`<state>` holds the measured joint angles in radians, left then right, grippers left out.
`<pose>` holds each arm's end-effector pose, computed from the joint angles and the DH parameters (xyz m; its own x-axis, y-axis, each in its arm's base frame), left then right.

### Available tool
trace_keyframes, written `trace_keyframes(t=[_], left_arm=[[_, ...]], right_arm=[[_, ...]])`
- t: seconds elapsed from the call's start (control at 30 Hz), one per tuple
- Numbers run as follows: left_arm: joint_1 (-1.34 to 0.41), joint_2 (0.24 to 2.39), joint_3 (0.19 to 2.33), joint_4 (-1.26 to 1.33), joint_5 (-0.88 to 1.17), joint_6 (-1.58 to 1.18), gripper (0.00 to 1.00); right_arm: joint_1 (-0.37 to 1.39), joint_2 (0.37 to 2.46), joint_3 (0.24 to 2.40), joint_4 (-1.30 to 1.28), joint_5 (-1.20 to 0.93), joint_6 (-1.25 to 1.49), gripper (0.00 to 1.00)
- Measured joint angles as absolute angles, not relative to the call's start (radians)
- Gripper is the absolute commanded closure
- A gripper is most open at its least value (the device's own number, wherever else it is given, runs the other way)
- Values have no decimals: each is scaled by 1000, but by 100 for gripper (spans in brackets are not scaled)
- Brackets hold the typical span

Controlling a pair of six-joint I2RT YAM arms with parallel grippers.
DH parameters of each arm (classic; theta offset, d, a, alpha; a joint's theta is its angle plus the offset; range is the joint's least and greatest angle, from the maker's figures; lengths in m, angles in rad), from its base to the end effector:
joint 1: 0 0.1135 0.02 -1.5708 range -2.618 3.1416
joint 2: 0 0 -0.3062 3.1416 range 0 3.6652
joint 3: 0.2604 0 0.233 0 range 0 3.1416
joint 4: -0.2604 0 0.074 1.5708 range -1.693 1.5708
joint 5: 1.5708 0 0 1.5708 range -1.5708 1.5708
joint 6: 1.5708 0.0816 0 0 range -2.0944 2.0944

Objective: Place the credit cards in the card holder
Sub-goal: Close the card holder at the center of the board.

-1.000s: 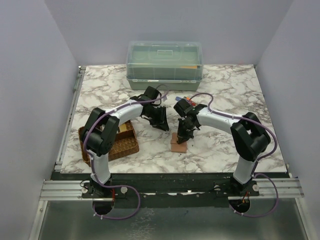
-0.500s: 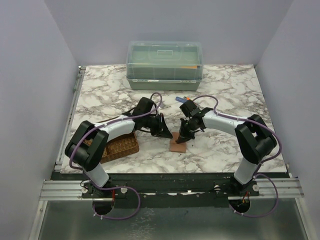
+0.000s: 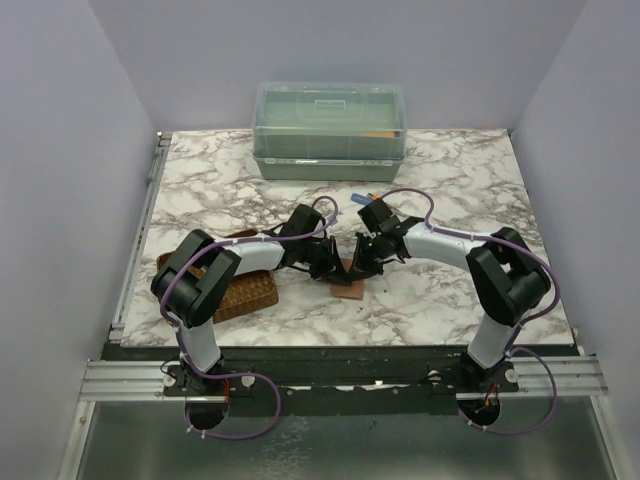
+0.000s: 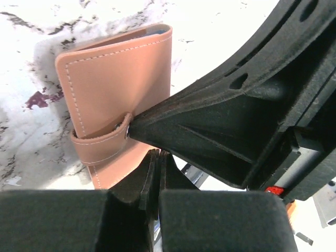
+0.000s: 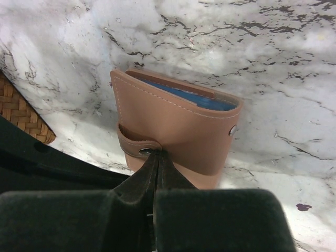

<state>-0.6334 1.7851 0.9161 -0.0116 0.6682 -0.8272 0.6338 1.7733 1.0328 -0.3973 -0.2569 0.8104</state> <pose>0.2636 -0.2563 0.1730 -0.9967 0.0152 -0.0793 0.0723 0.6062 -0.7921 0.2717 0.2254 0.1670 -0.9814 0.1485 -0.1221 0.0760 0.8831 0.4630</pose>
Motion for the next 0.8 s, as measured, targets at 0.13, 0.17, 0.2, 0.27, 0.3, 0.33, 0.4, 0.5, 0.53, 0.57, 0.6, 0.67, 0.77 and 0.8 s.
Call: trace_keyframes(t=[0.13,0.17,0.2,0.27,0.3,0.33,0.4,0.5,0.53,0.57,0.6,0.67,0.77,0.8], left_arm=[[-629,1785,916,-19,644,-822,100],[-625,1785,916,-22,641,-820,100],[-620,1785,916,-24,639,-819,100],[-603,1784,915,-23,631,-817,100],[-595,1784,915,-21,628,-815,100],[-588,1784,915,-21,626,-814,100],[-575,1784,916,-20,623,-813,100],[-576,1785,926,-20,623,-812,100],[-579,1786,929,-18,623,-811,100],[-581,1788,934,-17,623,-811,100],[-584,1789,937,-16,623,-811,100],[-590,1795,943,-11,623,-810,100],[-596,1808,943,-8,622,-810,100],[-597,1812,943,-8,620,-810,100]], right_arm=[[633,1773,1028,-391,-264,810,100],[632,1773,1027,-389,-267,810,100],[630,1773,1026,-389,-268,810,100],[628,1773,1025,-386,-273,809,100],[627,1773,1024,-386,-273,809,100],[626,1773,1024,-385,-274,807,100],[626,1773,1024,-385,-275,803,100],[626,1773,1024,-385,-275,799,100],[626,1773,1024,-385,-275,799,100],[626,1773,1024,-385,-275,798,100],[626,1773,1025,-385,-275,797,100],[626,1773,1025,-385,-276,794,100],[626,1773,1025,-384,-276,793,100],[626,1773,1025,-384,-276,793,100]])
